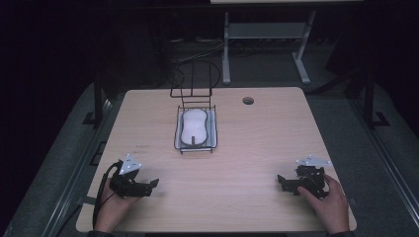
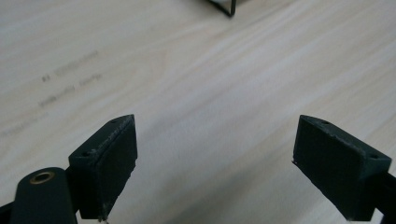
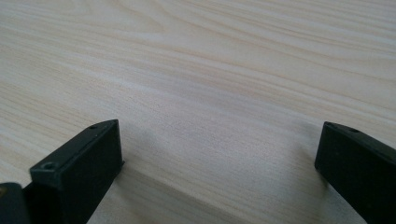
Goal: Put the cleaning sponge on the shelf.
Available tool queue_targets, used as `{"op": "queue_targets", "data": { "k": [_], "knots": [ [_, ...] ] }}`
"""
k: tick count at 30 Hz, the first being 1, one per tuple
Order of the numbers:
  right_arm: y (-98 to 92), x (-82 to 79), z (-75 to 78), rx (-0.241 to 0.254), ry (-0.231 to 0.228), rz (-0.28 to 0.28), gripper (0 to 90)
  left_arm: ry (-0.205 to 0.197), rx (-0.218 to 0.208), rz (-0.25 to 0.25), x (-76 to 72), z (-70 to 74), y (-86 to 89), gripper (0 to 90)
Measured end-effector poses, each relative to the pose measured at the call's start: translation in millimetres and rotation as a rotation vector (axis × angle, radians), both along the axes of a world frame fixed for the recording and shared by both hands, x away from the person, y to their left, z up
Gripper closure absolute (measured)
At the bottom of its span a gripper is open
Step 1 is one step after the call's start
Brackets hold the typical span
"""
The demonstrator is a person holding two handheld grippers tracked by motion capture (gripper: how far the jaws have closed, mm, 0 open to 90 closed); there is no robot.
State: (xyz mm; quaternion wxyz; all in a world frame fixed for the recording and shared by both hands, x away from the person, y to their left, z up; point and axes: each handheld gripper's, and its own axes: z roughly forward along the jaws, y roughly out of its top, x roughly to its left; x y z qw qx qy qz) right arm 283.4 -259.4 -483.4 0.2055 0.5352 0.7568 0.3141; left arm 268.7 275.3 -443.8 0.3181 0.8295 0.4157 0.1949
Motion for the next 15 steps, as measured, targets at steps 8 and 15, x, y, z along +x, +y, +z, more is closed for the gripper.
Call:
{"op": "queue_targets", "data": {
  "k": [8, 15],
  "knots": [
    [0.0, -0.1, 0.0, 0.0, 0.0, 0.0, 0.2, 0.055, 0.025, -0.01, -7.3, -14.6, 1.9, 13.0],
    [0.0, 0.0, 0.0, 0.0, 0.0, 0.0, 0.2, 0.071, 0.015, -0.016, -8.2, -20.7, 2.4, 12.9]
  ]
}}
